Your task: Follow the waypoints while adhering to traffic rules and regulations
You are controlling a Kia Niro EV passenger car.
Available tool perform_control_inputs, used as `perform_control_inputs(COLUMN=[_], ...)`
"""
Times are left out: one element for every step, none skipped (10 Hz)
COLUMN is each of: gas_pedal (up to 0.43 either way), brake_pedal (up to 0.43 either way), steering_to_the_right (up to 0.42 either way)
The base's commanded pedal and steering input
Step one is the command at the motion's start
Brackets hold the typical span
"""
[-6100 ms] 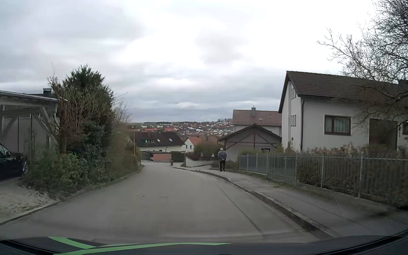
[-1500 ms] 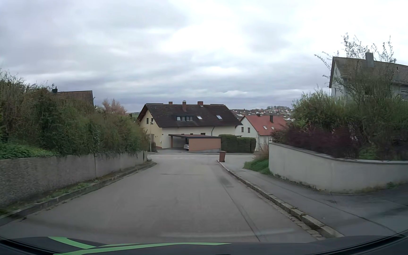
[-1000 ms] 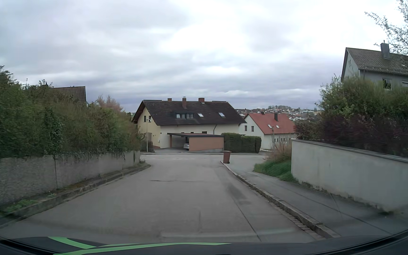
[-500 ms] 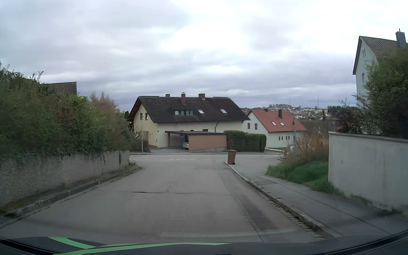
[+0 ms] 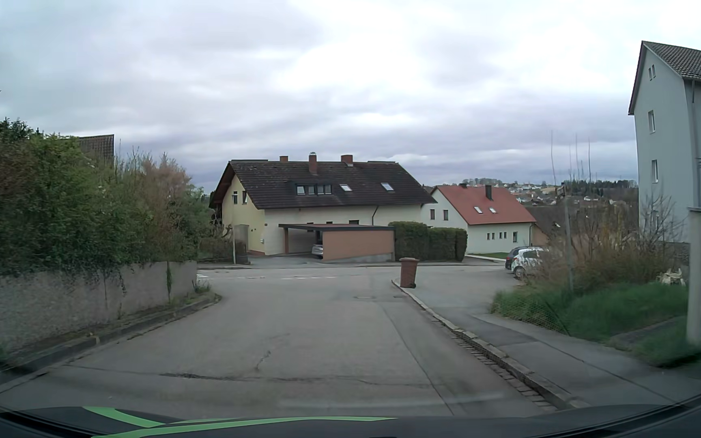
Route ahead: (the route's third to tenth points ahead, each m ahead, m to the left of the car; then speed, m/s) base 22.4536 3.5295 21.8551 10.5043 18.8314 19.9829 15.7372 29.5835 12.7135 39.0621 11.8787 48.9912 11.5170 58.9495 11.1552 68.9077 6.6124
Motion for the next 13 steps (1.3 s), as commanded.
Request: perform_control_inputs(gas_pedal=[0.000,0.000,0.000,0.000,0.000,0.000,0.000,0.000,0.000,0.000,0.000,0.000,0.000], brake_pedal=[0.238,0.238,0.244,0.250,0.250,0.256,0.256,0.256,0.256,0.256,0.256,0.256,0.256], steering_to_the_right=[-0.004,-0.004,-0.004,-0.004,-0.003,-0.003,-0.001,-0.001,-0.001,-0.001,-0.001,-0.001,-0.001])
